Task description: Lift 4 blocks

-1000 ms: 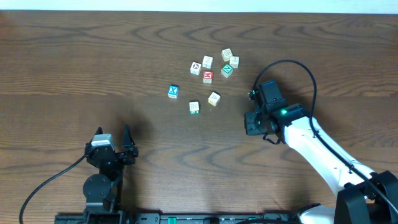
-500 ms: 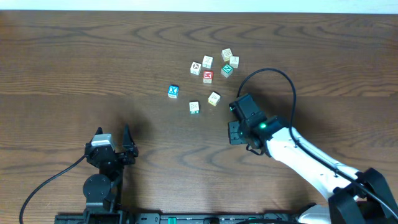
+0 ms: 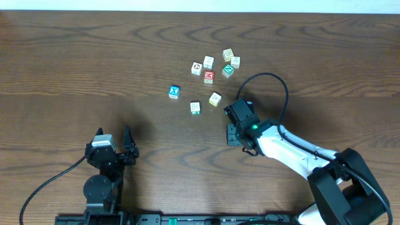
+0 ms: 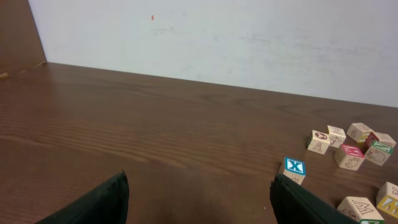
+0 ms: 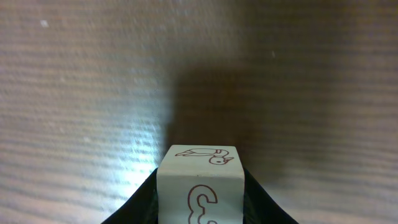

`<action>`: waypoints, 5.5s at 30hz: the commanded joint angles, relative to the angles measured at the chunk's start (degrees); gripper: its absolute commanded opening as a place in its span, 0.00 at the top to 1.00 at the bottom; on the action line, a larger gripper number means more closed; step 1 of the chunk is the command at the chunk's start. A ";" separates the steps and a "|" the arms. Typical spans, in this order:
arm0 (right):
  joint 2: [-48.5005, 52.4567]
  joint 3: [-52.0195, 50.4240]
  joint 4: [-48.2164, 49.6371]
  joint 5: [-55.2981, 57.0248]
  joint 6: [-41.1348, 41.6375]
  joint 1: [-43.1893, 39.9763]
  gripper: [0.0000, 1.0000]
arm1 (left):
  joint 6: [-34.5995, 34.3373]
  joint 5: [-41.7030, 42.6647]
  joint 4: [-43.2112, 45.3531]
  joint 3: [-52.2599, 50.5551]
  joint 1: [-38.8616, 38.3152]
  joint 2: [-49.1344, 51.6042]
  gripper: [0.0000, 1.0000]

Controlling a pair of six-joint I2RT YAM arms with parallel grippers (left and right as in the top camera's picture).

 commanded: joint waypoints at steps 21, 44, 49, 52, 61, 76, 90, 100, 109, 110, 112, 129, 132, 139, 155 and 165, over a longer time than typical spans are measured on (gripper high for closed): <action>5.07 -1.81 0.42 -4.83 1.27 0.48 0.41 | -0.11 -0.72 -2.73 -0.79 0.28 -0.26 0.27; 5.07 14.88 -10.82 0.94 -10.01 0.50 0.22 | -0.13 -0.72 -2.73 -0.79 0.28 -0.26 0.27; 5.07 16.68 -7.76 -4.00 -21.38 0.50 0.10 | -0.11 -0.72 -2.73 -0.79 0.28 -0.26 0.27; 5.09 16.68 -4.15 -4.70 -27.91 0.48 0.07 | -0.13 -0.72 -2.73 -0.79 0.28 -0.26 0.27; 5.35 16.68 8.20 -4.74 -39.06 -1.11 0.06 | -0.11 -0.72 -2.73 -0.79 0.28 -0.26 0.27; 16.20 19.08 14.99 -7.74 -42.93 -3.69 0.11 | -0.11 -0.72 -2.73 -0.79 0.28 -0.26 0.27; 19.80 24.61 13.90 -7.43 -42.73 -2.78 0.46 | -0.11 -0.72 -2.73 -0.79 0.28 -0.26 0.27; 19.80 24.61 9.84 -7.48 -42.69 -2.51 0.39 | -0.13 -0.72 -2.73 -0.79 0.28 -0.26 0.27; 19.80 24.61 7.58 -7.48 -42.88 -2.51 0.53 | -0.13 -0.72 -2.73 -0.79 0.28 -0.26 0.27; 19.80 24.61 7.56 -7.48 -42.88 -2.51 0.56 | -0.13 -0.72 -2.73 -0.79 0.28 -0.26 0.27; 19.80 24.61 7.54 -7.43 -42.88 -2.51 0.60 | -0.11 -0.72 -2.73 -0.79 0.28 -0.26 0.27; 16.24 24.65 4.07 -2.03 -36.13 -2.51 0.79 | -0.11 -0.72 -2.73 -0.79 0.28 -0.26 0.27; 12.85 24.68 2.54 -0.15 -34.93 -2.51 0.79 | -0.13 -0.72 -2.73 -0.79 0.28 -0.26 0.27; 4.17 24.65 -2.60 6.75 -32.33 -2.62 0.80 | -0.11 -0.72 -2.73 -0.79 0.28 -0.26 0.27; -1.79 24.63 -26.45 12.28 -3.06 -7.19 0.91 | -0.13 -0.72 -2.73 -0.79 0.28 -0.26 0.27; -1.77 19.58 -26.10 12.04 -2.58 -4.72 0.91 | -0.13 -0.72 -2.73 -0.79 0.28 -0.26 0.27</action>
